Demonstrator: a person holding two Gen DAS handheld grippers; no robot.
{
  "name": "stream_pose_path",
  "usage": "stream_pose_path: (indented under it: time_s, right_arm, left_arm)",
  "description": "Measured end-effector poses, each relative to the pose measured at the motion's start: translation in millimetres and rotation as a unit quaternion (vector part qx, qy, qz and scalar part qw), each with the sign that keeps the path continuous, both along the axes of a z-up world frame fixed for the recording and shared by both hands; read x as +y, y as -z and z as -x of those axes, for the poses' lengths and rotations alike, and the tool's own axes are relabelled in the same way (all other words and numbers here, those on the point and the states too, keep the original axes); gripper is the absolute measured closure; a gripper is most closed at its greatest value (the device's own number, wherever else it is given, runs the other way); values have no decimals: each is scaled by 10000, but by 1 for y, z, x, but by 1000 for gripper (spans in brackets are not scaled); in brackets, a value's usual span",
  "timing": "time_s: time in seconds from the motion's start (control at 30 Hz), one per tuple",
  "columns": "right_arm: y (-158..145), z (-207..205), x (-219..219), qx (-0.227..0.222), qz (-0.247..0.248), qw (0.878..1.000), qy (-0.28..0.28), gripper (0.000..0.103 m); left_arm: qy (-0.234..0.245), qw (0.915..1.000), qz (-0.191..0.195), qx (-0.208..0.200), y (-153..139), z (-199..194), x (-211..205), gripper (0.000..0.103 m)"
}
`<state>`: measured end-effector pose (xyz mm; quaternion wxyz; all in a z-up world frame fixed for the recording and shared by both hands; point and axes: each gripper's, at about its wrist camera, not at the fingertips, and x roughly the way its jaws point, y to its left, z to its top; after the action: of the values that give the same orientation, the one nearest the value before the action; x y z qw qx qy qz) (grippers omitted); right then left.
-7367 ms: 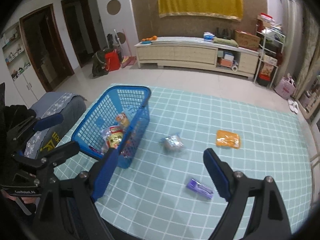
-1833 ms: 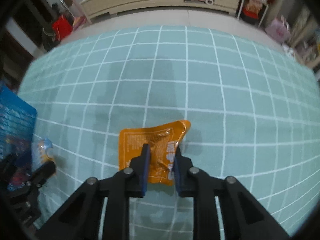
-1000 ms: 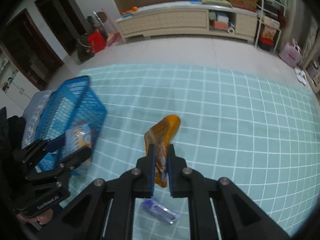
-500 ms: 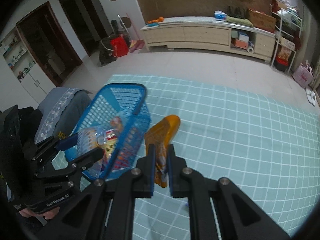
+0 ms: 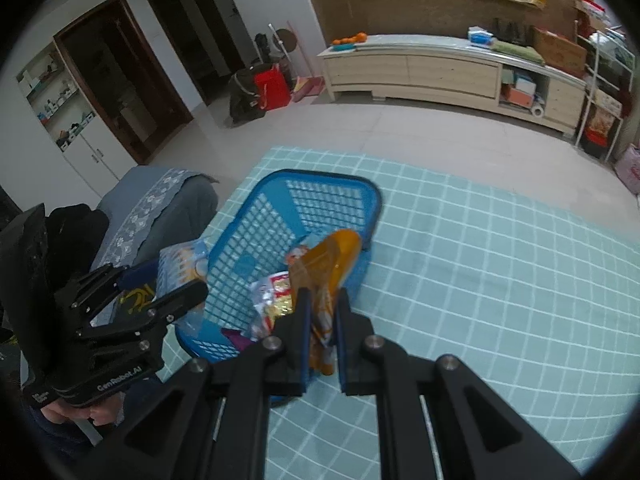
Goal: Organize snacks
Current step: 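Carry the cookie bag and orange pouch over the blue basket with both tools, then open the left tool to drop the cookie bag into the basket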
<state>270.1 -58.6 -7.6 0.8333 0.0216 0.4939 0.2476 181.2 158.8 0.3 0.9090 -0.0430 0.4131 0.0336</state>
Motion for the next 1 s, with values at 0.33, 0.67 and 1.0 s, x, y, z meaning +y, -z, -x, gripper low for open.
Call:
stream_pose_path:
  time_s: [0.33, 0.67, 1.0]
  right_arm:
    - [23, -9, 30, 191, 104, 9995, -227, 89]
    - [41, -10, 40, 464, 64, 9985, -283, 89]
    - [32, -4, 46, 365, 173, 9986, -339, 89]
  left_arm:
    - [-49, 9994, 170, 305, 31, -8, 21, 50]
    - [166, 9965, 173, 804, 68, -8, 17, 50]
    - [256, 9956, 59, 897, 71, 2, 13, 43]
